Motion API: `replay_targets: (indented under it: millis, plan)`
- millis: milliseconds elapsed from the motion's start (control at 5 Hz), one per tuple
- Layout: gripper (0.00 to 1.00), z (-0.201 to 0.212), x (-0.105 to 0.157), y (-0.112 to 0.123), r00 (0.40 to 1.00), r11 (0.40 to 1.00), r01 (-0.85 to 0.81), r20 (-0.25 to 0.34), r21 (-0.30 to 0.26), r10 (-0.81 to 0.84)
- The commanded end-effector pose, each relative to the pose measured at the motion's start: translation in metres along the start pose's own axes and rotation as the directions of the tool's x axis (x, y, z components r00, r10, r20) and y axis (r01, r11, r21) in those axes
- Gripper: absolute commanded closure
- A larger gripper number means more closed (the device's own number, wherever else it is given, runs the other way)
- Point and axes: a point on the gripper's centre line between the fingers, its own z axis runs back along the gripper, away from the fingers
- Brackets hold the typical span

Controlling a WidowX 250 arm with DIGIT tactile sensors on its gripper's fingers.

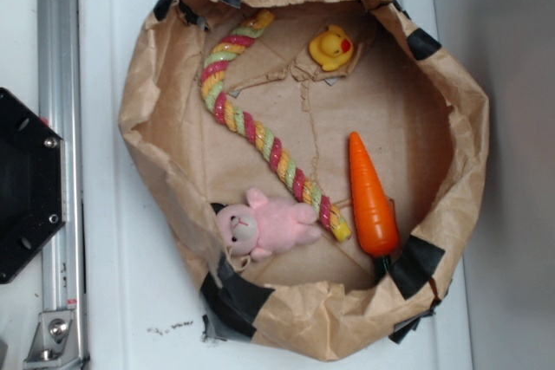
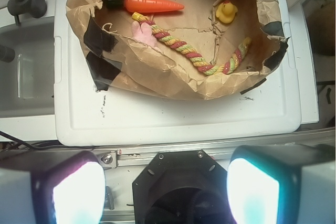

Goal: Grab the yellow duck.

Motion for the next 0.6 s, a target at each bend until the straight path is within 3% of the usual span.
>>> replay_targets:
  millis: [0,200,400]
  plan:
    - [0.0,0.0,0.0,0.0,1.0,1.0,0.0,0.0,0.0,0.0]
    - [0.0,-0.009,0.043,0.024,0.976,0.979,-0.199,0.095,0.034,0.195]
    - [0.0,-0.031,0.077,0.032,0.891,0.9,-0.436,0.144,0.014,0.429]
